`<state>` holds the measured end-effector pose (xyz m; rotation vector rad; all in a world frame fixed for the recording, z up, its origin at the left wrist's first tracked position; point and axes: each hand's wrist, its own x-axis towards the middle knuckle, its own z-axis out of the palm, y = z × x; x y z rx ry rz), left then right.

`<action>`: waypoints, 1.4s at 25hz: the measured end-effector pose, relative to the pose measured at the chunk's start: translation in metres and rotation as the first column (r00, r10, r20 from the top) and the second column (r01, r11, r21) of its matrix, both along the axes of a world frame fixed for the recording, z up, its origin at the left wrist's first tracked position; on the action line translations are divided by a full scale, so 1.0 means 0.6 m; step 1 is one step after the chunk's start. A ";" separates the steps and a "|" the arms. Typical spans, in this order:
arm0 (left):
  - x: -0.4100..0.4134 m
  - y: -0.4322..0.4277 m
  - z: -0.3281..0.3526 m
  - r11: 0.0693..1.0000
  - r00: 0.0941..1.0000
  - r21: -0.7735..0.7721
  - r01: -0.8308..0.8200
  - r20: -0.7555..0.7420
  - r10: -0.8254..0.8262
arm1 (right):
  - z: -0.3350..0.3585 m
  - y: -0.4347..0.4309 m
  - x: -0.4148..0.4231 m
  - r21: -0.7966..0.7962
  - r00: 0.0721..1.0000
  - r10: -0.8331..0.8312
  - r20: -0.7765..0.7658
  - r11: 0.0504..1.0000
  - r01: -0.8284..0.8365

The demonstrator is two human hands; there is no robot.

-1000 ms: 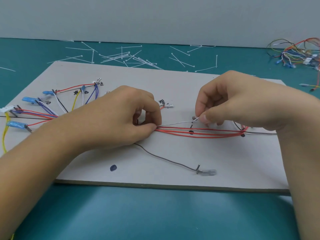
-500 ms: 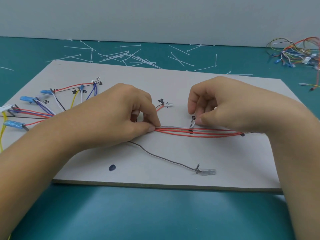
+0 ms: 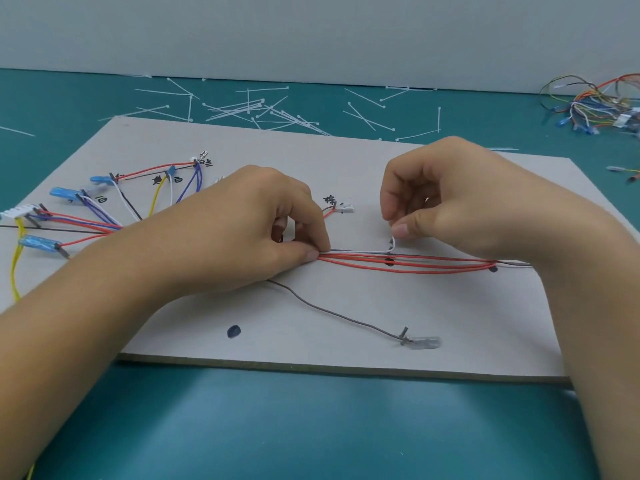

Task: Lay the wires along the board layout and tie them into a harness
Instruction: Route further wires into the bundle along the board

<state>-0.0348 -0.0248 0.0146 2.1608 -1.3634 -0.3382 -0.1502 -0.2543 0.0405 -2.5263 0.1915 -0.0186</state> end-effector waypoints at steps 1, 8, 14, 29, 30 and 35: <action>0.000 0.000 0.000 1.000 1.000 0.003 -0.003 -0.002 0.003 | -0.002 0.001 0.001 -0.003 1.000 -0.006 0.005 1.000 0.006; 0.001 -0.001 0.000 1.000 1.000 0.010 -0.012 -0.015 0.013 | 0.007 -0.004 -0.001 -0.009 0.998 -0.034 -0.052 0.999 0.033; 0.001 -0.001 -0.002 1.000 1.000 0.008 -0.017 -0.016 0.017 | 0.012 0.014 -0.008 -0.100 0.998 -0.053 -0.046 0.994 0.048; 0.004 0.001 -0.005 1.000 1.000 0.000 0.010 0.023 -0.010 | 0.015 0.027 -0.016 -0.080 0.996 -0.035 -0.085 0.996 0.029; 0.004 0.003 -0.004 1.000 0.999 -0.001 0.005 0.032 -0.005 | 0.014 0.025 -0.016 -0.070 0.996 -0.037 -0.083 0.997 0.032; 0.013 0.016 0.002 0.999 0.995 -0.027 -0.037 0.096 0.040 | 0.009 0.022 -0.010 -0.061 0.996 -0.069 -0.060 0.996 0.065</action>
